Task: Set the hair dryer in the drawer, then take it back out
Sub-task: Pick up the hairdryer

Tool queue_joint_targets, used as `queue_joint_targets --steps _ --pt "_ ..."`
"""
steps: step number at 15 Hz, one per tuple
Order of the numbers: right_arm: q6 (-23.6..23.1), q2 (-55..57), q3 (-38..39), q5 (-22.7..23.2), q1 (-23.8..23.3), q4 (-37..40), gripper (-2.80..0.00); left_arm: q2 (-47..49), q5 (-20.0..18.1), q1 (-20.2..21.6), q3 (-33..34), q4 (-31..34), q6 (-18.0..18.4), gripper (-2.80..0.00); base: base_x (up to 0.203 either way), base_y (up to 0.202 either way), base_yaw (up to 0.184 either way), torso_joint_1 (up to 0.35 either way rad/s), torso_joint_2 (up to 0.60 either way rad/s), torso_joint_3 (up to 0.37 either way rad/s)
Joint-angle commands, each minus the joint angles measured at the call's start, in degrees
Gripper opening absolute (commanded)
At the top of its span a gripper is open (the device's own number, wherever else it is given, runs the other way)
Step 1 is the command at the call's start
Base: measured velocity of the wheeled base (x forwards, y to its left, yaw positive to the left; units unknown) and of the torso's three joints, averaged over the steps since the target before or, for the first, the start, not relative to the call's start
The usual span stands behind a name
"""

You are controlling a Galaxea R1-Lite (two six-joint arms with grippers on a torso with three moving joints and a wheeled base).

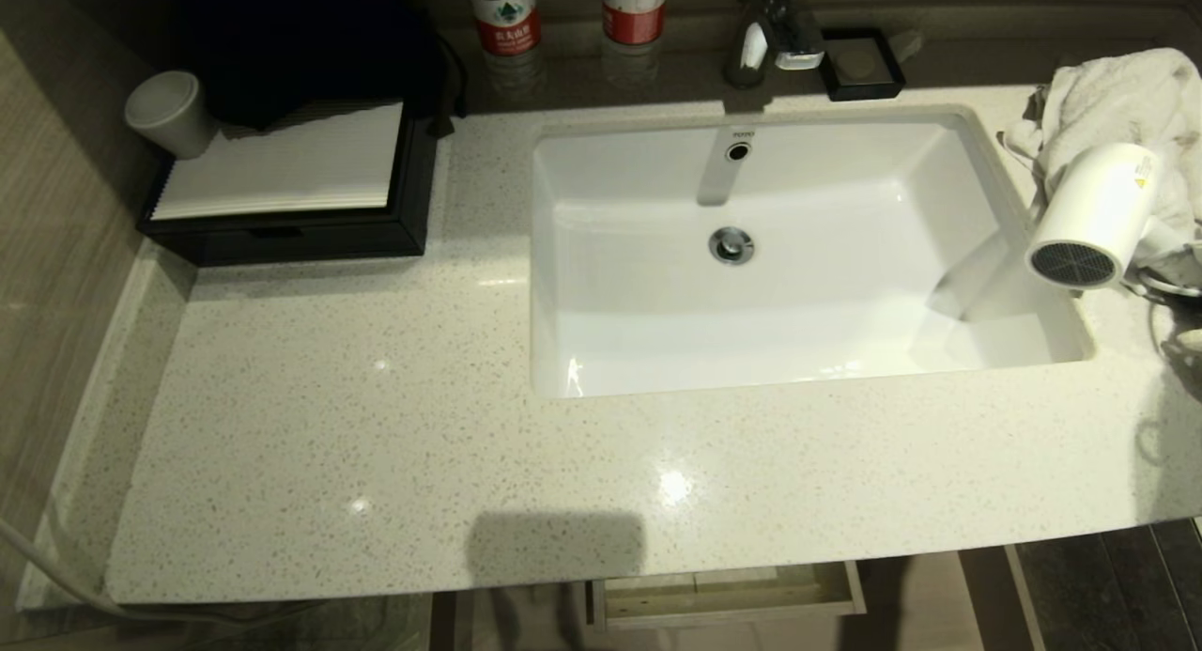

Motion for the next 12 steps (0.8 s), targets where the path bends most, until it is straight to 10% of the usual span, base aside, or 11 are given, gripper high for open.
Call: queue_joint_targets --steps 1,5,6,12 --pt "-0.4 2.2 -0.8 1.2 0.5 0.3 0.0 0.0 0.0 0.0 0.1 0.0 0.0 -2.8 0.0 0.0 0.0 0.0 0.0 0.0" --pt "-0.4 3.7 -1.8 2.2 0.6 -0.6 0.0 0.0 0.0 0.0 0.0 0.0 0.0 -2.8 0.0 0.0 0.0 0.0 0.0 0.0" --pt "-0.4 3.7 -1.8 2.9 0.5 -0.8 -2.8 0.0 0.0 0.0 0.1 0.0 0.0 -2.8 0.0 0.0 0.0 0.0 0.0 0.0" --pt "-0.2 2.8 -1.8 3.0 0.8 -0.2 -2.8 0.0 0.0 0.0 0.1 0.0 0.0 -2.8 0.0 0.0 0.0 0.0 0.0 0.0"
